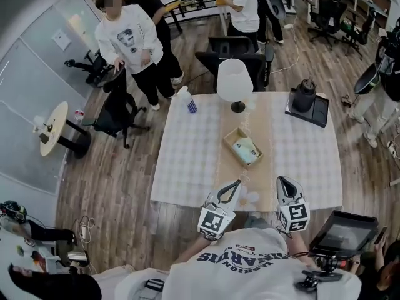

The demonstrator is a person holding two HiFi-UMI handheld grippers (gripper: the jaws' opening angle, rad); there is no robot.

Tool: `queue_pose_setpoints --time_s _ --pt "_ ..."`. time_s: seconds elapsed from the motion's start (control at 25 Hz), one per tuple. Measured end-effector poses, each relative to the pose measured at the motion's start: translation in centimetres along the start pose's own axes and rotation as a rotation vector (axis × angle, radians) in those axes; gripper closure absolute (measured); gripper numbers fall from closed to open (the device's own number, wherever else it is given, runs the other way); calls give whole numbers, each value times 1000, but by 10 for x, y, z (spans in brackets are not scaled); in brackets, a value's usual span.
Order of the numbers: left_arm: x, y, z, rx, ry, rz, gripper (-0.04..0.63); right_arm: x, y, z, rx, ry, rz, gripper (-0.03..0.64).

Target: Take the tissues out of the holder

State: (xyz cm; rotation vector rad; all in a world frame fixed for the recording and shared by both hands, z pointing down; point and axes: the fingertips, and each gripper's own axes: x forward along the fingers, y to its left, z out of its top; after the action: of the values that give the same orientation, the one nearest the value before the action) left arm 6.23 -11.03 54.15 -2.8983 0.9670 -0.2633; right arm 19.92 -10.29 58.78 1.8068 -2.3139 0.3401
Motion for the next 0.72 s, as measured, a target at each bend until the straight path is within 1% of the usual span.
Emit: queue_pose_setpoints --time_s 0.12,0.28,0.4,0.52,0.6,0.72 --pt "15 12 7 -8 4 24 591 20 -15 12 -15 -10 13 607" --pt "28 22 5 -20 29 42 591 43 -32 9 -22 1 19 607" --pt "31 26 1 -8 52 28 591 53 -37 4 -12 3 10 607" --pt "34 35 5 11 54 19 591 63 -40 7 -30 3 3 607" --pt "37 43 9 18 48 21 591 68 -45 13 -56 -4 -9 607" --pt "46 53 12 29 32 12 591 68 -58 31 -51 -47 -52 607"
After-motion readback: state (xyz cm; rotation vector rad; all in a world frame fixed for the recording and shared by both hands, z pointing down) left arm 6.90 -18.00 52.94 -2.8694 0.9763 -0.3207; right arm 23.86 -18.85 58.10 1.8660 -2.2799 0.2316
